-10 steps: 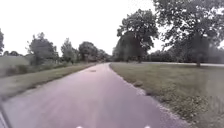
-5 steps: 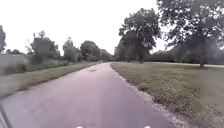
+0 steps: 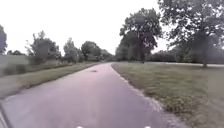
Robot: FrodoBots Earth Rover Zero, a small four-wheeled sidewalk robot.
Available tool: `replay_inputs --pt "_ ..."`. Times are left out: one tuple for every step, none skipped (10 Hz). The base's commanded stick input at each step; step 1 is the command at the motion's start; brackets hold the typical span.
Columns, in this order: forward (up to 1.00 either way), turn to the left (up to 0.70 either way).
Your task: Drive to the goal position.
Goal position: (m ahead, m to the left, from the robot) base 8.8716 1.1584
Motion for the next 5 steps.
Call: replay_inputs --pt "0.70 0.00" --pt "0.70 0.00" --pt "0.70 0.00" --pt "0.70 0.00" --pt "0.70 0.00"
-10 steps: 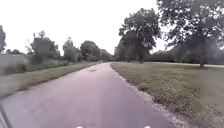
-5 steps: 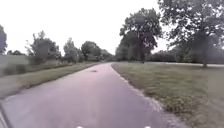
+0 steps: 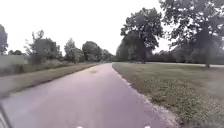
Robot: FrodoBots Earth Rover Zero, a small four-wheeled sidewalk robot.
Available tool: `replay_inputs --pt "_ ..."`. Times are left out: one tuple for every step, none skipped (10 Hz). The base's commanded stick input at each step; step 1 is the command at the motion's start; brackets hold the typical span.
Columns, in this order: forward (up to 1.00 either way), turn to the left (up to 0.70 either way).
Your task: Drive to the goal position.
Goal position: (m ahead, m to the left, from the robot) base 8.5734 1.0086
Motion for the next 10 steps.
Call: replay_inputs --pt "0.70 0.00" --pt "0.70 0.00" --pt "0.70 0.00" --pt "0.70 0.00" --pt "0.70 0.00" --pt "0.70 0.00" --pt "0.70 0.00" --pt "0.70 0.08" --pt "0.70 0.13" --pt "0.70 0.14"
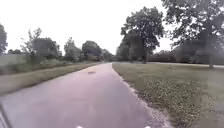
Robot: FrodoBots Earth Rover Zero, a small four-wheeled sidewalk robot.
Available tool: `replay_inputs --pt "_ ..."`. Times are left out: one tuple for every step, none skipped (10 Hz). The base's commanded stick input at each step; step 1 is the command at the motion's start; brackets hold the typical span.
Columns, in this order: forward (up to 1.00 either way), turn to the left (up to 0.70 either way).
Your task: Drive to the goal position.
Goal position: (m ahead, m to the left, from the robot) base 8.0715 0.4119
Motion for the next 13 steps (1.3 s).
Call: replay_inputs --pt "0.70 0.14" --pt "0.70 0.14" --pt "0.70 0.14" --pt "0.70 0.14" --pt "0.70 0.14" --pt "0.70 0.14" --pt "0.70 0.08" --pt "0.70 0.01" --pt "0.70 0.00" --pt "0.70 0.00" --pt "0.70 0.00" --pt "0.70 0.00" --pt "0.70 0.01"
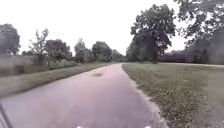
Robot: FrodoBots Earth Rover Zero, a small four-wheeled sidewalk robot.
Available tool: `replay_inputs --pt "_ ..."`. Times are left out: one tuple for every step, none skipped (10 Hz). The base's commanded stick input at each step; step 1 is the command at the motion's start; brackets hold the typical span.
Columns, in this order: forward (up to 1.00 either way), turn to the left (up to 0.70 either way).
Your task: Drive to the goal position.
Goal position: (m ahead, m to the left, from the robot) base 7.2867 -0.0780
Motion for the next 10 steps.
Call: replay_inputs --pt "0.70 0.01" --pt "0.70 0.01" --pt "0.70 0.01" --pt "0.70 0.01" --pt "0.70 0.01" --pt "0.70 0.01" --pt "0.70 0.01" --pt "0.70 0.01" --pt "0.70 0.01" --pt "0.70 0.01"
